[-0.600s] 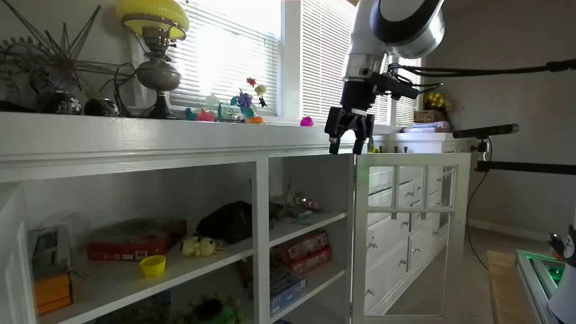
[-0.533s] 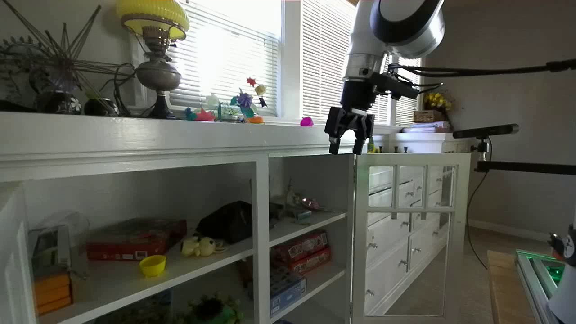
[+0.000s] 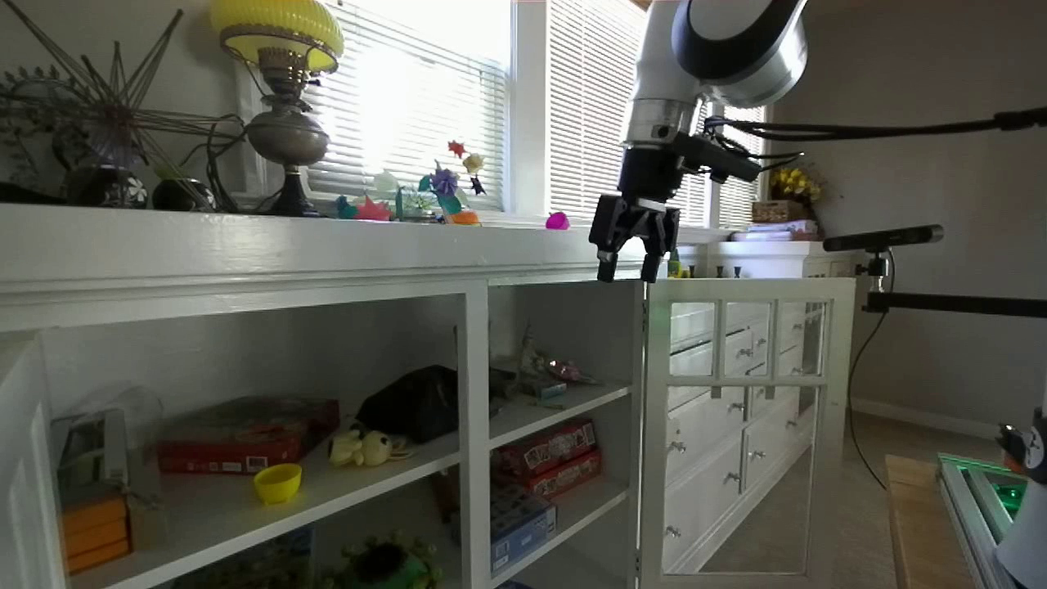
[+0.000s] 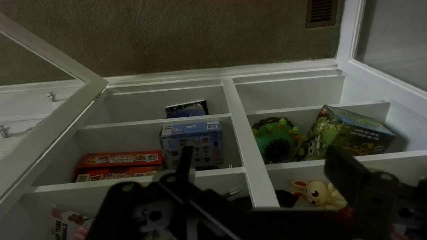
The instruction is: Remove the yellow bowl from the cabinet
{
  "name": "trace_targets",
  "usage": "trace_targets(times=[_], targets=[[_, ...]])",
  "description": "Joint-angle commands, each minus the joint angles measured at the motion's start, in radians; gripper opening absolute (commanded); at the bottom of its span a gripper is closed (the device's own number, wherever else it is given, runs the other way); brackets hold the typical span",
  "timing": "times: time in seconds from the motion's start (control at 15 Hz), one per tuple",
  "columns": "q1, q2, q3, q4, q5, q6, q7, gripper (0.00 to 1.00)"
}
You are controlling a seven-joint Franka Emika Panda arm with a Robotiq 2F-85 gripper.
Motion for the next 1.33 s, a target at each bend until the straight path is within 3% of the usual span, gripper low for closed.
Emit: trace_targets(times=[0.0,0.2,0.47,0.73,0.87,0.93,1.0,1.27], targets=[[0.051,0.122,-0.003,0.017,0.051,0.122,-0.048,1.00],[0.108,0.253,0.003,0.041,0.080,0.255,-0.089,1.00],[0.196,0.448,-0.005,0.109,0.146,0.415,-0.298,1.00],[0.187,0.608,0.049,0.218,0.185,0.437,-0.535,1.00],[0.168,0.679,0.089,0.274,0.143,0.458,-0.599,1.00],[0.165,0.712,0.092,0.303,0.083,0.465,-0.602,1.00],[0.157,0.629,0.094,0.228,0.106,0.441,-0.534,1.00],[0.148,0.705,0.114,0.290,0.080,0.455,-0.564,1.00]])
